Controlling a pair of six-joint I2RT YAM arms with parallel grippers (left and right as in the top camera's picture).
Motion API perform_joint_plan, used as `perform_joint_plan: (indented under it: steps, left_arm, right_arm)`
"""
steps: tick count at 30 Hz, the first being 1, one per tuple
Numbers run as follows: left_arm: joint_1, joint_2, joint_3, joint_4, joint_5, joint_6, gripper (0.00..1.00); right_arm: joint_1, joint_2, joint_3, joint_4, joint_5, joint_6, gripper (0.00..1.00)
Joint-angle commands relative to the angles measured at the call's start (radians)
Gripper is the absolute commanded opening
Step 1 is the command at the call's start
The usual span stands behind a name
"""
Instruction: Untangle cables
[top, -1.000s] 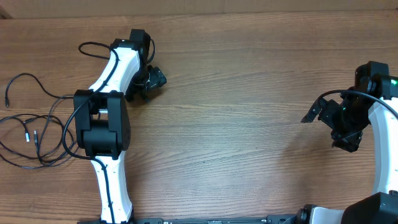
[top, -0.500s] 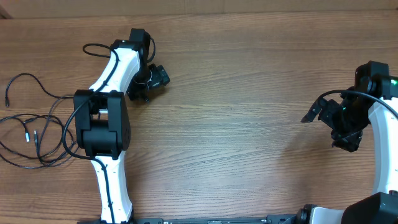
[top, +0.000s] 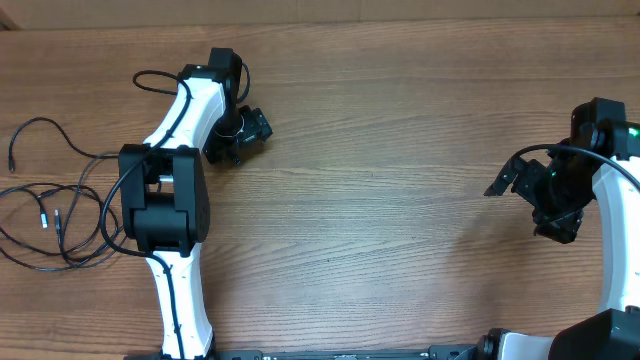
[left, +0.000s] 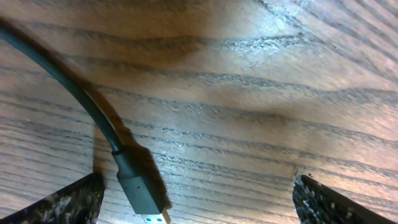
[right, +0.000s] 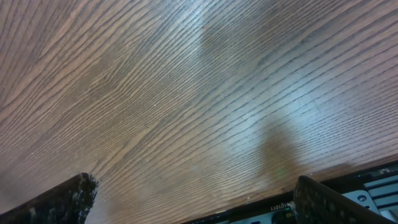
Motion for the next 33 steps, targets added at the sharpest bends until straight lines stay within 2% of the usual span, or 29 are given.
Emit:
perform_joint_plan:
  steps: [1, 7, 12, 16, 21, 27, 30, 33]
  left_arm:
    - [0.001, 0.013, -0.05, 0.008, -0.021, 0.023, 0.96]
    - [0.001, 0.013, -0.122, 0.038, -0.021, 0.023, 0.96]
    - [0.002, 0.013, -0.138, 0.046, -0.021, 0.023, 0.9]
    - [0.008, 0.013, -0.137, 0.045, -0.021, 0.023, 0.76]
    - [0.011, 0.012, -0.135, 0.045, -0.021, 0.022, 0.67]
    - [0.011, 0.012, -0.135, 0.037, -0.035, 0.019, 0.62]
    - [0.011, 0.012, -0.135, 0.028, -0.051, 0.019, 0.49]
    - [0.012, 0.012, -0.135, 0.026, -0.051, 0.019, 0.44]
  right_arm:
    - [0.0, -0.006, -0.002, 0.002, -0.008, -0.007, 1.0]
    - [0.0, -0.006, -0.002, 0.002, -0.008, -0.007, 1.0]
    - [0.0, -0.006, -0.002, 0.002, -0.008, -0.007, 1.0]
    - [0.0, -0.006, -0.002, 0.001, -0.008, -0.007, 1.0]
    - [0.0, -0.006, -0.002, 0.001, -0.008, -0.007, 1.0]
    - [0.0, -0.006, -0.002, 0.002, -0.008, -0.007, 1.0]
    - [0.0, -0.006, -0.002, 0.002, -0.008, -0.007, 1.0]
    - [0.0, -0.006, -0.002, 0.002, -0.008, -0.007, 1.0]
